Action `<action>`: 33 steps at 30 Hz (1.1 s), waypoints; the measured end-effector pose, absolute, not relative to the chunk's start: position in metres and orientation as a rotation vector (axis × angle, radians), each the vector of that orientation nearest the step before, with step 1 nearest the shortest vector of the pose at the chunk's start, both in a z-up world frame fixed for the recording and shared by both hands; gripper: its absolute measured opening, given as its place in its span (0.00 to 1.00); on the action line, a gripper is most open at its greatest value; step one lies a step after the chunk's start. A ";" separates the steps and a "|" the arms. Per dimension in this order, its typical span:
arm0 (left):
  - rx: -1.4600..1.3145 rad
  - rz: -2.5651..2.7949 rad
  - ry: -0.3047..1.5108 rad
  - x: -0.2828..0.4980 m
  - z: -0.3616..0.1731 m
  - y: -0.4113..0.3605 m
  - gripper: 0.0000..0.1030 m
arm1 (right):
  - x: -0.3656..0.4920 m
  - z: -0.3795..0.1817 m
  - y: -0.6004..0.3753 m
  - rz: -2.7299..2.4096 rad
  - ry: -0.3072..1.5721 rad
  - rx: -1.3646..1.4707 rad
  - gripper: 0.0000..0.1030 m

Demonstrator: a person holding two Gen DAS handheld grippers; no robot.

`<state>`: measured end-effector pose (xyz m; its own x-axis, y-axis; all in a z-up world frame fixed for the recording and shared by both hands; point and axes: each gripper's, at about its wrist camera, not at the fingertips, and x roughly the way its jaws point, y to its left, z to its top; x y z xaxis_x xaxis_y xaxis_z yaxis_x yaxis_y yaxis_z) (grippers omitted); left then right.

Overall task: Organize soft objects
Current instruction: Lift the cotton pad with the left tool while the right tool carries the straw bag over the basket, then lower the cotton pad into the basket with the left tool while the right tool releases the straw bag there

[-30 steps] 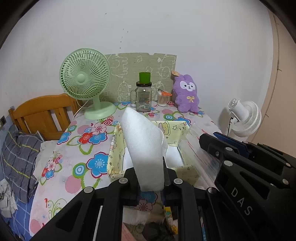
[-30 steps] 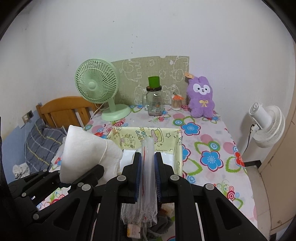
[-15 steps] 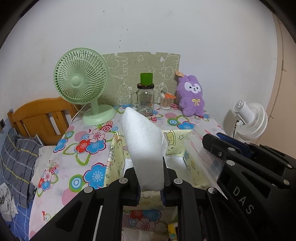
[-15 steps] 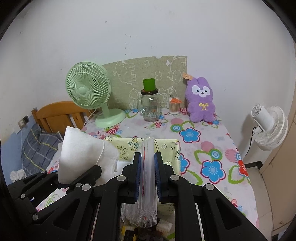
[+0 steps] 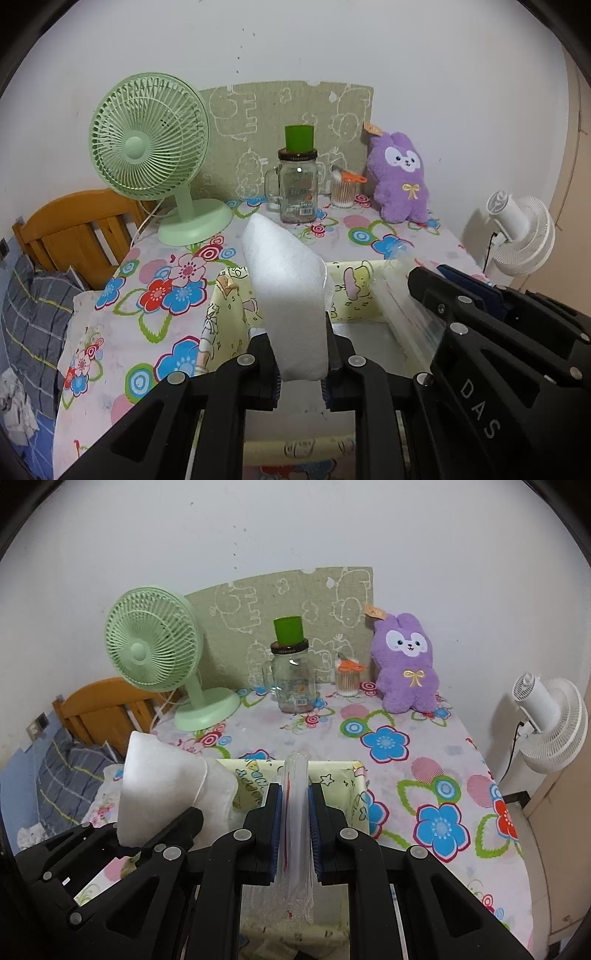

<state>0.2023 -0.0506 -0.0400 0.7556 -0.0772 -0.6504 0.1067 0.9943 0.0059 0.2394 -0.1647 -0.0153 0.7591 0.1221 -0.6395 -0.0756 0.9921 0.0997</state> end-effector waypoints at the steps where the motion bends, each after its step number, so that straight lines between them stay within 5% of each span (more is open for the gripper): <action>1: 0.046 -0.101 0.710 0.205 -0.041 -0.051 0.17 | 0.242 -0.017 -0.165 0.102 0.704 0.068 0.17; 7: 0.040 -0.103 0.745 0.221 -0.054 -0.052 0.19 | 0.257 -0.027 -0.164 0.099 0.725 0.060 0.17; 20: 0.031 -0.092 0.794 0.235 -0.067 -0.050 0.61 | 0.272 -0.038 -0.159 0.115 0.755 0.029 0.20; 24: 0.025 -0.098 0.800 0.235 -0.067 -0.049 0.67 | 0.273 -0.038 -0.158 0.111 0.768 0.013 0.30; 28: 0.029 -0.097 0.792 0.233 -0.065 -0.048 0.74 | 0.273 -0.038 -0.159 0.097 0.771 0.010 0.63; 33: 0.028 -0.100 0.777 0.227 -0.060 -0.050 0.81 | 0.266 -0.032 -0.161 0.081 0.745 0.010 0.76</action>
<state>0.2272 -0.0496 -0.0597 0.7085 -0.0795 -0.7012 0.0999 0.9949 -0.0118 0.2657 -0.1606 -0.0315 0.7321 0.0776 -0.6767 -0.0704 0.9968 0.0381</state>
